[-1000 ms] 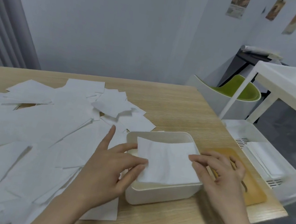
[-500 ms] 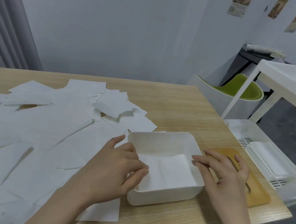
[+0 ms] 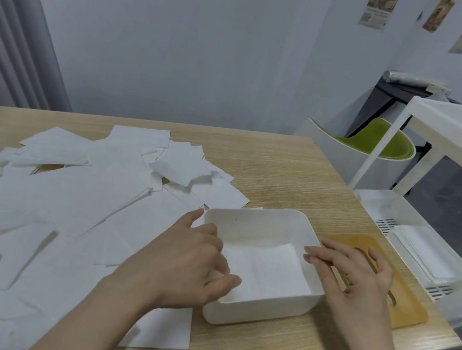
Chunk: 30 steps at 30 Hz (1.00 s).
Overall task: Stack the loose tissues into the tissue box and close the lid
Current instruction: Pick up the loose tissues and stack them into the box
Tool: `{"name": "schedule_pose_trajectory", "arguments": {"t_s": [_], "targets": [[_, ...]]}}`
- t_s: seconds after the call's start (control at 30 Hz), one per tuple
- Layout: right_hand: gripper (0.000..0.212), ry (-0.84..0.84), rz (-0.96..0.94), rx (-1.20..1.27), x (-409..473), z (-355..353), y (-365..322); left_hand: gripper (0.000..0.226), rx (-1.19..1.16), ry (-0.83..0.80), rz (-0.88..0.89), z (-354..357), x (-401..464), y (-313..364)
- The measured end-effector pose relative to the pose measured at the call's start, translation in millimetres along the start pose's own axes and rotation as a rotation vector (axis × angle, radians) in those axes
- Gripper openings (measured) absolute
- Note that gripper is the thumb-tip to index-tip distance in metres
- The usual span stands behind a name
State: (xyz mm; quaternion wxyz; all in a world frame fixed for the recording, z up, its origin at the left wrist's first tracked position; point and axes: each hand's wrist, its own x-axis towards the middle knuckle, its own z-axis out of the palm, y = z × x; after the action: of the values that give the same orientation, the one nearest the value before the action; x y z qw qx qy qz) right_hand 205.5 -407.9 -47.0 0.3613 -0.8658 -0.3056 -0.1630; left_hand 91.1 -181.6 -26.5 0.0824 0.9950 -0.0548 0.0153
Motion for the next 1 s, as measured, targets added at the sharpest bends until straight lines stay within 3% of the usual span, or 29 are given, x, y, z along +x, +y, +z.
{"name": "schedule_pose_trajectory", "arguments": {"t_s": [0.13,0.27,0.4,0.5,0.73,0.87,1.0], "targets": [[0.019,-0.001,0.018,0.016,0,-1,0,0.059,-0.067,0.199,0.034,9,-5,-12],[0.021,0.020,0.010,0.001,-2,-2,-9,0.067,-0.128,0.190,0.022,15,-8,-15],[0.008,0.029,-0.039,0.052,-4,0,-32,0.049,-0.277,0.417,0.001,21,-20,-25],[0.017,-0.013,-0.071,0.133,-7,6,-59,0.038,-0.405,0.522,-0.091,24,-36,-41],[0.029,-0.202,-0.143,0.409,-23,37,-125,0.039,-0.463,0.585,-0.306,30,-95,-83],[0.030,-0.325,-0.223,0.432,-38,67,-154,0.041,-0.469,0.588,-0.387,35,-123,-98],[0.034,-0.493,-0.170,0.350,-52,101,-163,0.042,-0.436,0.588,-0.418,42,-142,-108]]}}
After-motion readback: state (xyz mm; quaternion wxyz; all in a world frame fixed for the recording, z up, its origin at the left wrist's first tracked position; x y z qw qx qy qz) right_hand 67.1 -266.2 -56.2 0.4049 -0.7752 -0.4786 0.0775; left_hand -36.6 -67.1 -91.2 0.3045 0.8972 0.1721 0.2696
